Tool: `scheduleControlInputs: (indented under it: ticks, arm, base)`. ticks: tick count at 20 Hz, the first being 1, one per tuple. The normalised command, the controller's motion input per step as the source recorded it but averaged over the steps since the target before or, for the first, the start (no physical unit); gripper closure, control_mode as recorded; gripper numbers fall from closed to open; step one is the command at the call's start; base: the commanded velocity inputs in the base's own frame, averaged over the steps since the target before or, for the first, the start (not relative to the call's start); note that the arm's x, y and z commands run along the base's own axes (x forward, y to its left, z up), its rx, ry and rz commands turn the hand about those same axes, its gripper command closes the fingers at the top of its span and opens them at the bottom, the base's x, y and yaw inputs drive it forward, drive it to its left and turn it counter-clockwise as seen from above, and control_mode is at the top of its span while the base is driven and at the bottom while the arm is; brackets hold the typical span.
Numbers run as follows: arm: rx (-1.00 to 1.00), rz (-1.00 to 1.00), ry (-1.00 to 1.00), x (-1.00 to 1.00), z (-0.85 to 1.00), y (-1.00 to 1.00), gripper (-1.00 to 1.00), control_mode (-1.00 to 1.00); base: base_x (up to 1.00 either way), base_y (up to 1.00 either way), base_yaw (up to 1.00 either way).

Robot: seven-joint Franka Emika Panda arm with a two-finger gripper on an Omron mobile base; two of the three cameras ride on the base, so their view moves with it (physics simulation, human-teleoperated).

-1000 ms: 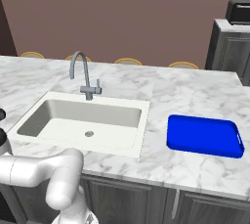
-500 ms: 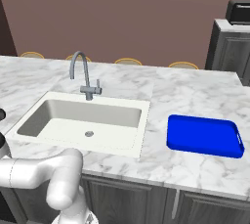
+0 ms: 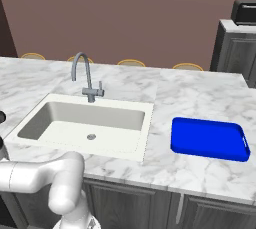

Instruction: Pick up all produce items and place them in the sink. Turn on the sink faucet to wash them. Then turn the sink off and put them in the tray.

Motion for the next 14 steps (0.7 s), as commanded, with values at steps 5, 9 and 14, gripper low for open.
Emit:
scheduleControlInputs:
  ticks: [5, 9, 14]
  arm:
    - [0.01, -0.26, -0.09, -0.12, 0.6, -0.23, 1.0, -1.0]
    - [0.0, -0.44, -0.01, 0.01, 0.22, -0.74, 1.0, -1.0]
    - [0.0, -0.48, 0.0, 0.08, 0.09, -0.99, 1.0, -1.0]
  base:
    - [0.0, 0.0, 0.0]
    - [0.0, 0.0, 0.0]
    - [0.0, 0.0, 0.0]
